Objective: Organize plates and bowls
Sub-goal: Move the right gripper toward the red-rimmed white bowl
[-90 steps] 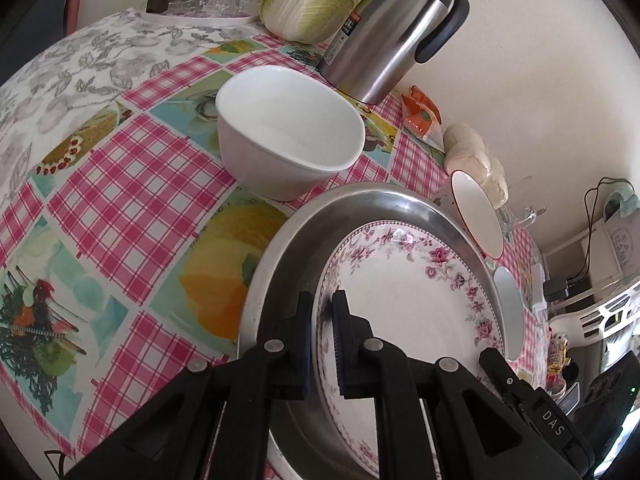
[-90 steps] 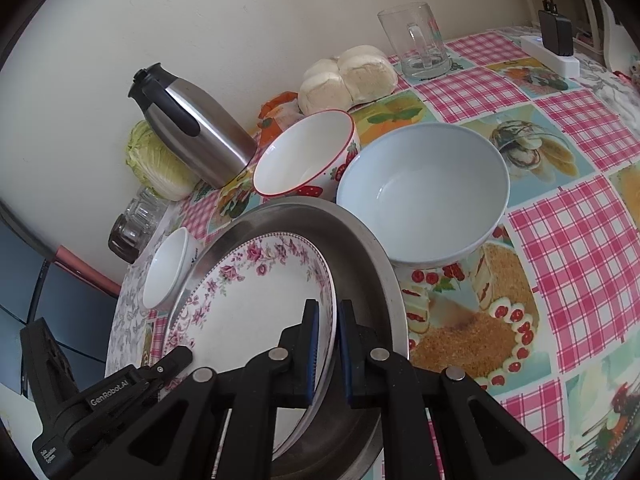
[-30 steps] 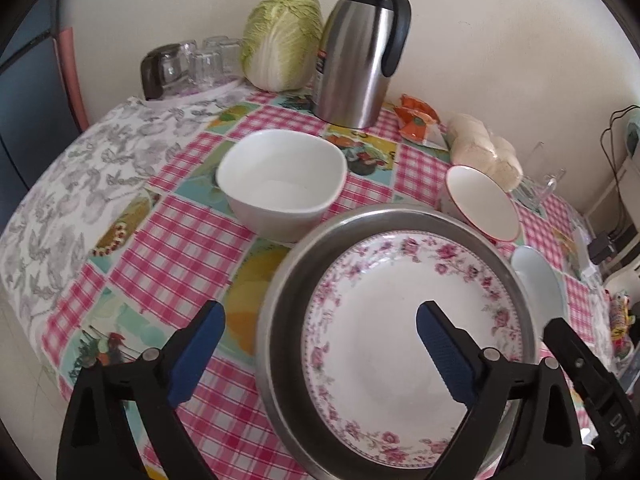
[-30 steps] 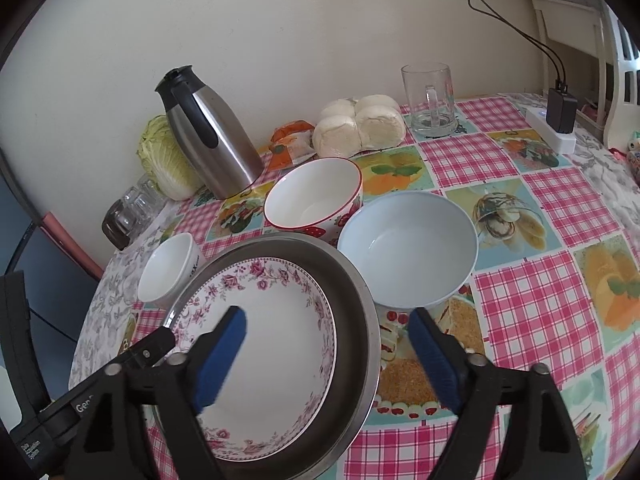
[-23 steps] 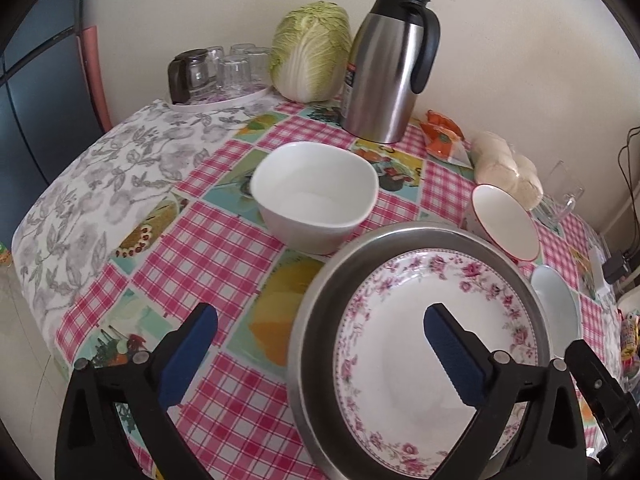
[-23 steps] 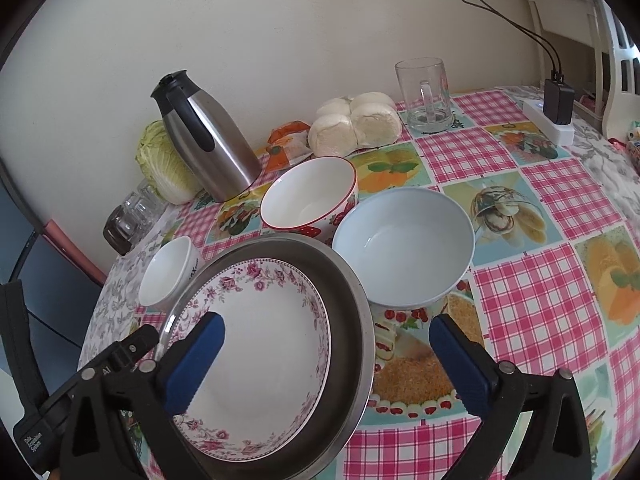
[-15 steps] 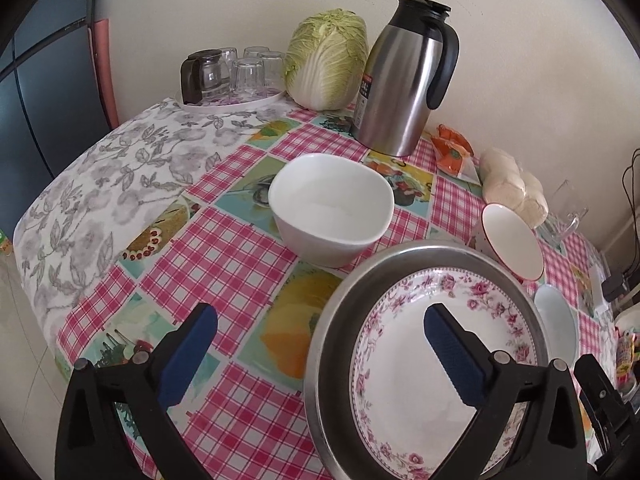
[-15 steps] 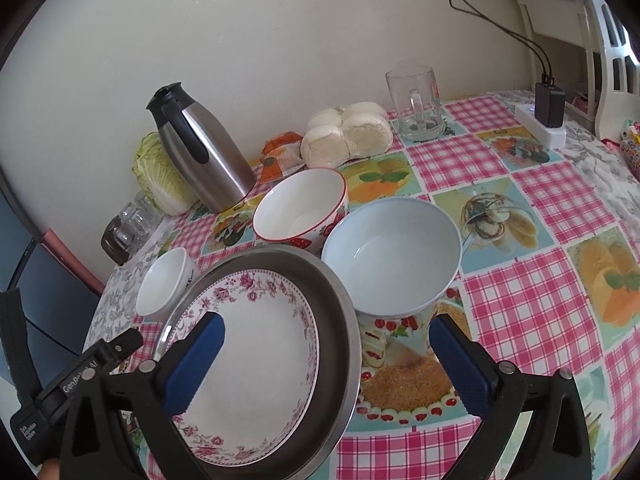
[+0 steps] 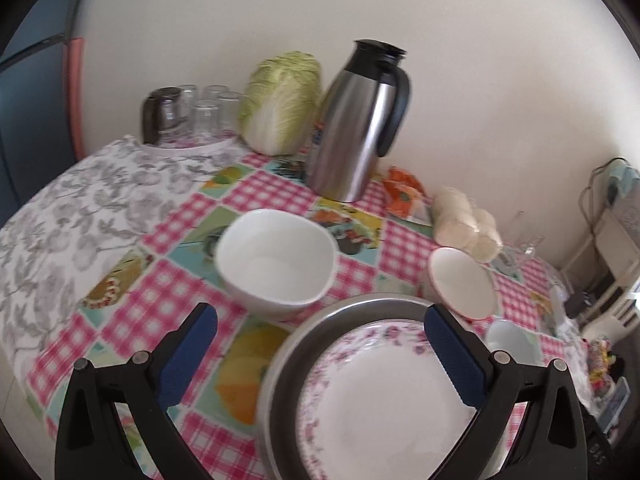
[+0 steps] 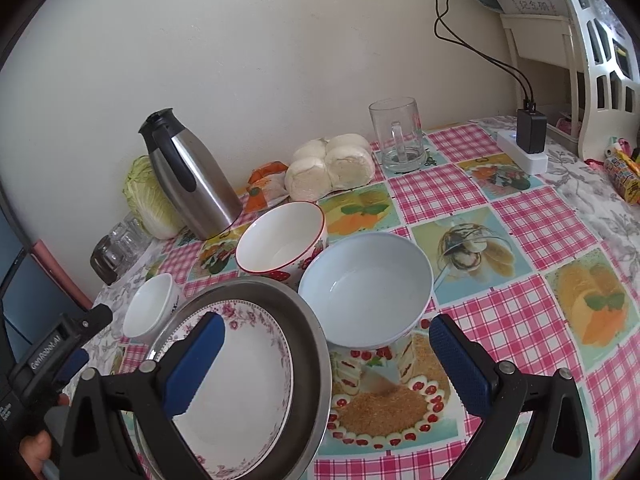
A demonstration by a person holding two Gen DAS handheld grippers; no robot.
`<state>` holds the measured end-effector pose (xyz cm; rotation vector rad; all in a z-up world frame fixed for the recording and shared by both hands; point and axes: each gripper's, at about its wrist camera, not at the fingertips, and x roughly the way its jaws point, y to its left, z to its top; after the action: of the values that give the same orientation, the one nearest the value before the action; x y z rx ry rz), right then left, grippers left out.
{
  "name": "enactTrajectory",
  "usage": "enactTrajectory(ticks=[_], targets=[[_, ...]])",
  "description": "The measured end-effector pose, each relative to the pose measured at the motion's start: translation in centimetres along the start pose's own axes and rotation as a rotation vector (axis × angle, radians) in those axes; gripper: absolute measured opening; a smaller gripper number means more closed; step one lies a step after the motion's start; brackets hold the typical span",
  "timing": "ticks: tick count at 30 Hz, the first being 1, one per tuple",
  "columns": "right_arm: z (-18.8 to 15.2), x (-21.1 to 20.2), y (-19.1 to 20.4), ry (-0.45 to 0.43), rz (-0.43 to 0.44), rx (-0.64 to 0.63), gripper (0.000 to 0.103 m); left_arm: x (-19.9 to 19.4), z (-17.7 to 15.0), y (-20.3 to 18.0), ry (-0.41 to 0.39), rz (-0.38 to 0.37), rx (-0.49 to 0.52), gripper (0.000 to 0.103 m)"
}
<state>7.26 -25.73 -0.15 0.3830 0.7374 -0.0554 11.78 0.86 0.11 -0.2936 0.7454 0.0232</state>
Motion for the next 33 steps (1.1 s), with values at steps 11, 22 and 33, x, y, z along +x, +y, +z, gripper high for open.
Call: enactTrajectory(ticks=[11, 22, 33], targets=[[3.0, 1.9, 0.0, 0.066, 0.078, 0.016, 0.103, 3.7, 2.0, -1.0, 0.175, -0.196, -0.018, 0.103], [6.5, 4.6, 1.0, 0.108, 0.062, -0.084, 0.103, 4.3, 5.8, -3.4, 0.126, -0.177, 0.185, 0.103], [10.8, 7.6, 1.8, 0.089, -0.045, -0.171, 0.103, 8.3, 7.3, -8.2, 0.190, -0.154, 0.345, 0.103]])
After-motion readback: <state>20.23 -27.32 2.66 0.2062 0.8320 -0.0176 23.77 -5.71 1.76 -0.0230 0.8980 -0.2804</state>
